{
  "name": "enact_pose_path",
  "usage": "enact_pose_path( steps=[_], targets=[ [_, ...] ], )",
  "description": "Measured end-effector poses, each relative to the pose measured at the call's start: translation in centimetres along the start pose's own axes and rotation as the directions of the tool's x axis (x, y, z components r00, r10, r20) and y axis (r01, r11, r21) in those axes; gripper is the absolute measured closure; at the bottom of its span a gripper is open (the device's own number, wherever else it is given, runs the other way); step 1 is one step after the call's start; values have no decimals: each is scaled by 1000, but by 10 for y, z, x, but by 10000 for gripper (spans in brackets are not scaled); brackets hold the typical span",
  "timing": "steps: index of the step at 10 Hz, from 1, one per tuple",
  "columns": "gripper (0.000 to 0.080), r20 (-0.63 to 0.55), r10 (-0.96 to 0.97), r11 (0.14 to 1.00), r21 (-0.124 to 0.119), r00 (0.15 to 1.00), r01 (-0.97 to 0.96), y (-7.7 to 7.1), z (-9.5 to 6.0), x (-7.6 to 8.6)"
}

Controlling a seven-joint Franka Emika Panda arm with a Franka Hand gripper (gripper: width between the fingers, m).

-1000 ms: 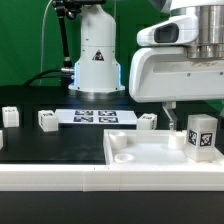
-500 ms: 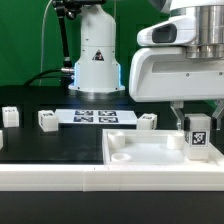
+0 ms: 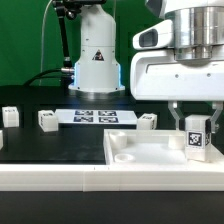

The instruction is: Assemble one leg

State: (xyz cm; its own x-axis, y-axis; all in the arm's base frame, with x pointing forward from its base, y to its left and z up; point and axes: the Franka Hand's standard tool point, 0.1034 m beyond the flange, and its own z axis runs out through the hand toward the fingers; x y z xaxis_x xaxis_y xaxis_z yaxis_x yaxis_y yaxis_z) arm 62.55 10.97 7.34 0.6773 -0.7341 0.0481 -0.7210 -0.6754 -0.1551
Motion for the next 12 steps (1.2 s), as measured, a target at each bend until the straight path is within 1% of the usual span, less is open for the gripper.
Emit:
enact_pose_path(
  steps=[1,2,3,6,7,8,9,10,11,12],
  targets=[
    [508,-1,92,996,-4,996,-92,0,0,-1],
    [507,-11,233,972,-8,972,-234,1,0,-2],
    [506,-26,364,931,-11,931,-365,1,0,-4],
    [506,-39,539,842,-16,842,-539,1,0,-5],
    [506,-37,539,842,-14,841,-540,2,0,-4],
    [431,-36,540,841,-14,841,-541,1,0,-5],
    [431,-35,527,849,-14,849,-528,1,0,-5],
    [292,-34,480,877,-19,877,-481,1,0,-5],
    [195,-28,422,906,-27,906,-422,1,-1,-4],
    [195,-23,288,957,-33,957,-289,1,-2,0]
  ],
)
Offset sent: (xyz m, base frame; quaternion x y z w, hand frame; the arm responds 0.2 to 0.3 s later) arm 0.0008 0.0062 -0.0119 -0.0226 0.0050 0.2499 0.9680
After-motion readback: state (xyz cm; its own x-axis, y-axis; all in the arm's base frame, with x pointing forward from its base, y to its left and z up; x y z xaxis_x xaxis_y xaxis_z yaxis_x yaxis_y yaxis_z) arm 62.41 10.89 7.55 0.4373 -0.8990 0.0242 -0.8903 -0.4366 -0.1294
